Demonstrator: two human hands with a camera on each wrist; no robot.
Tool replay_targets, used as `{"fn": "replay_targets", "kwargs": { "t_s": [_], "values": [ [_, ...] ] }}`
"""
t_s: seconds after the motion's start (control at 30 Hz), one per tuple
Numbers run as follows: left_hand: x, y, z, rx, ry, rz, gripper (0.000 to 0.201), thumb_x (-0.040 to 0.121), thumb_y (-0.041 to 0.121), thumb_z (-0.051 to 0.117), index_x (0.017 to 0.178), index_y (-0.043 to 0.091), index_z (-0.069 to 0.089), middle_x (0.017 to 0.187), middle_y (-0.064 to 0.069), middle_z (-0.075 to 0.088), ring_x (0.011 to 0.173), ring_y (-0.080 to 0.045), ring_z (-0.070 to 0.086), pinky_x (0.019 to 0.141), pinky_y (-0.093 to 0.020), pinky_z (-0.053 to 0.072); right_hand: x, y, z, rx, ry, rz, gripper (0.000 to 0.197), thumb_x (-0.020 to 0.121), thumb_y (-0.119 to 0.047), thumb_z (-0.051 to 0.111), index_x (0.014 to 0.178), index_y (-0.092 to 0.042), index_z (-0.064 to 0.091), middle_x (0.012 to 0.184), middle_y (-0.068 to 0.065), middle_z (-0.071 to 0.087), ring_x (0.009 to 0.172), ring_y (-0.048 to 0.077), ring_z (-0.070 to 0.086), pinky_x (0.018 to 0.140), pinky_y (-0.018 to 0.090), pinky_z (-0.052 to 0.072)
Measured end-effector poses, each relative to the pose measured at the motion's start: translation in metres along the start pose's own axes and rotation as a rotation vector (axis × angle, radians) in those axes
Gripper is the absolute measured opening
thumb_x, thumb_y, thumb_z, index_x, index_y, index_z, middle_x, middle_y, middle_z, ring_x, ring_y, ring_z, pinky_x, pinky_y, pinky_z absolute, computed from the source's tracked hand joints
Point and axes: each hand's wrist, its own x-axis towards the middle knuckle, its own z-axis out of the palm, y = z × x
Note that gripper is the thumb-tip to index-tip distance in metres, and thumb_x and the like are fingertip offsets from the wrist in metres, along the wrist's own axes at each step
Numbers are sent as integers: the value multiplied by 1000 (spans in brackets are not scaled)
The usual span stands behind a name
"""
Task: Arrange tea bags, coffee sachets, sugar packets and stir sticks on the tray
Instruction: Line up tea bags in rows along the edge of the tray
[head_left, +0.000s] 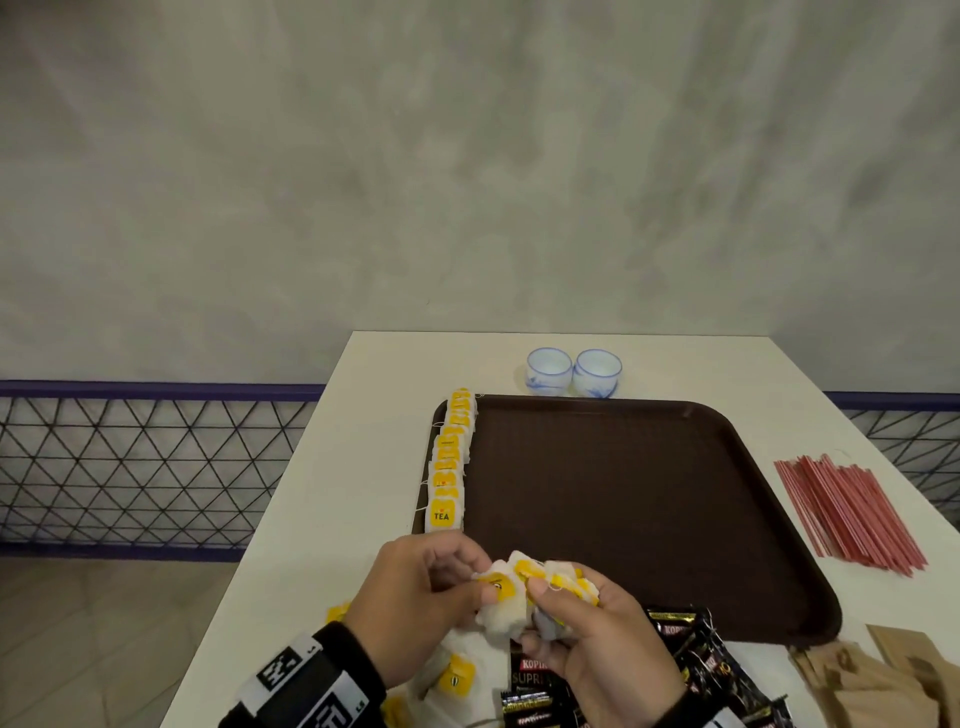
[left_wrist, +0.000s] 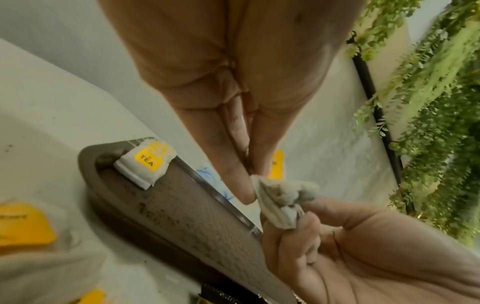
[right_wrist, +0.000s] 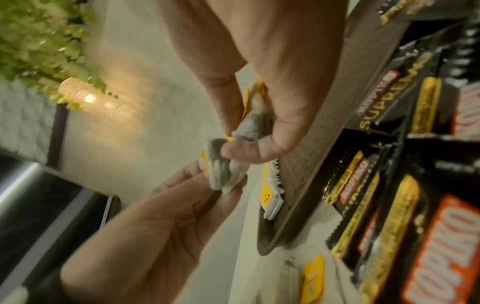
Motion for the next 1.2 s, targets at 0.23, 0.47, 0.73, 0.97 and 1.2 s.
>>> {"fn": "replay_targets", "kwargs": {
  "t_s": [0.23,0.47,0.73,0.97,1.2],
  "values": [
    [33,-3,-33,146,116,-51,11,81,-3,67,83,7,61,75,-18,63,58,-18,66,55,-28,55,6,-10,-15,-8,129,-81,8,85,-2,65,93,-3,63,90,18,62,74,25,62,52,29,52],
    [77,-20,-44,825,-106,-104,16,81,16,70,86,27,59,82,8,58,77,-9,53,70,-19,41,2,-8,-23,-36,98,-90,7,85,-4,66,91,-6,63,96,18,63,78,24,64,57,29,53],
    [94,-20,-45,864,-33,-58,31,74,18,76,93,30,55,97,7,54,71,-6,47,70,-20,39,-2,-7,-26,-29,85,-76,13,83,-5,66,96,-4,63,101,20,61,83,26,62,56,27,53],
    [34,26,-16,369,-145,54,31,80,34,71,108,29,60,100,6,59,69,-5,57,63,-15,46,-3,-8,-14,-57,-58,-42,15,82,-4,68,97,-2,65,84,17,63,68,21,61,57,29,52],
    [10,5,-7,193,-124,22,19,76,3,73,75,21,65,70,-6,60,58,-15,59,54,-27,52,-11,-5,-7,-32,-74,-49,14,85,-8,65,96,0,64,75,16,63,64,23,59,52,30,53]
  ]
}}
